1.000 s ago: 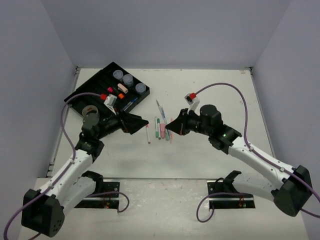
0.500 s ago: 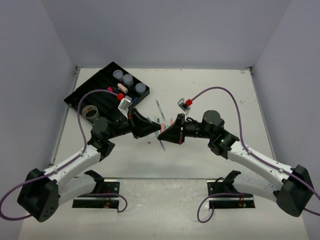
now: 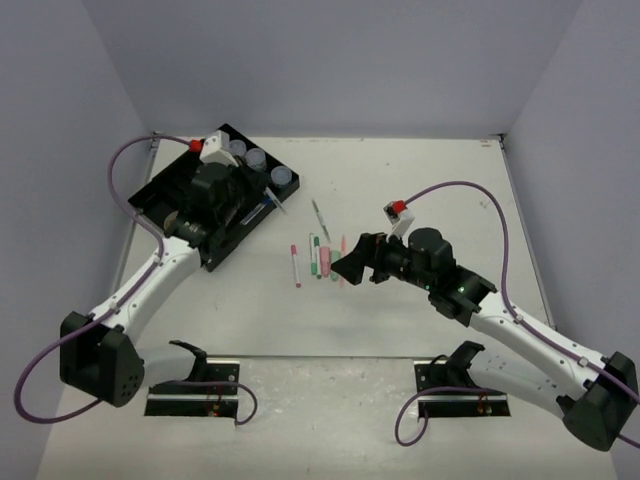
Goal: Sort the stationery into containers
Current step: Place the pen in the storage box.
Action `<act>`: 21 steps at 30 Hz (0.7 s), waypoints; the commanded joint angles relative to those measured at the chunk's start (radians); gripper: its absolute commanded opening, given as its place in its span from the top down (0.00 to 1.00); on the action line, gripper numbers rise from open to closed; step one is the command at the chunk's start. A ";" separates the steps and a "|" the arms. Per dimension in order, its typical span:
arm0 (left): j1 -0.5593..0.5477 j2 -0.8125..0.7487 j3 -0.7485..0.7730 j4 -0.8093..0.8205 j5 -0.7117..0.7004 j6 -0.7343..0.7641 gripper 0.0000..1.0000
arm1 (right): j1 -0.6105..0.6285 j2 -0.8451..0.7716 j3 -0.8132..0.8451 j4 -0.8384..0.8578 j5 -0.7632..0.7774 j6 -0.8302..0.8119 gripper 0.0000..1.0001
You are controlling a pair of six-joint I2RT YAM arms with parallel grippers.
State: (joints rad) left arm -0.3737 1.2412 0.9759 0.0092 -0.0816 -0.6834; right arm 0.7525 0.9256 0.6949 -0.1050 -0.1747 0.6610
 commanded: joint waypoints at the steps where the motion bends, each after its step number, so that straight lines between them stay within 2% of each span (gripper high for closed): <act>1: 0.169 0.137 0.119 -0.144 -0.287 0.021 1.00 | -0.001 -0.088 -0.028 -0.091 0.153 -0.031 0.01; 4: 0.239 0.245 0.204 -0.126 -0.311 0.029 1.00 | -0.001 -0.117 -0.044 -0.102 0.167 -0.041 0.01; 6: 0.288 0.399 0.308 -0.155 -0.363 0.026 1.00 | -0.001 -0.131 -0.056 -0.102 0.167 -0.041 0.01; 8: 0.359 0.537 0.443 -0.223 -0.340 0.010 1.00 | -0.001 -0.139 -0.067 -0.101 0.155 -0.041 0.01; 11: 0.404 0.650 0.535 -0.254 -0.303 -0.011 1.00 | -0.001 -0.138 -0.072 -0.101 0.163 -0.052 0.01; 14: 0.435 0.717 0.554 -0.221 -0.206 -0.033 1.00 | -0.002 -0.136 -0.072 -0.110 0.171 -0.070 0.01; 21: 0.440 0.744 0.488 -0.126 -0.131 -0.087 1.00 | -0.004 -0.138 -0.078 -0.124 0.218 -0.079 0.01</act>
State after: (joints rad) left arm 0.0713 1.9961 1.4814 -0.1957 -0.2721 -0.7273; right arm 0.7517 0.7963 0.6277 -0.2280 -0.0106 0.6022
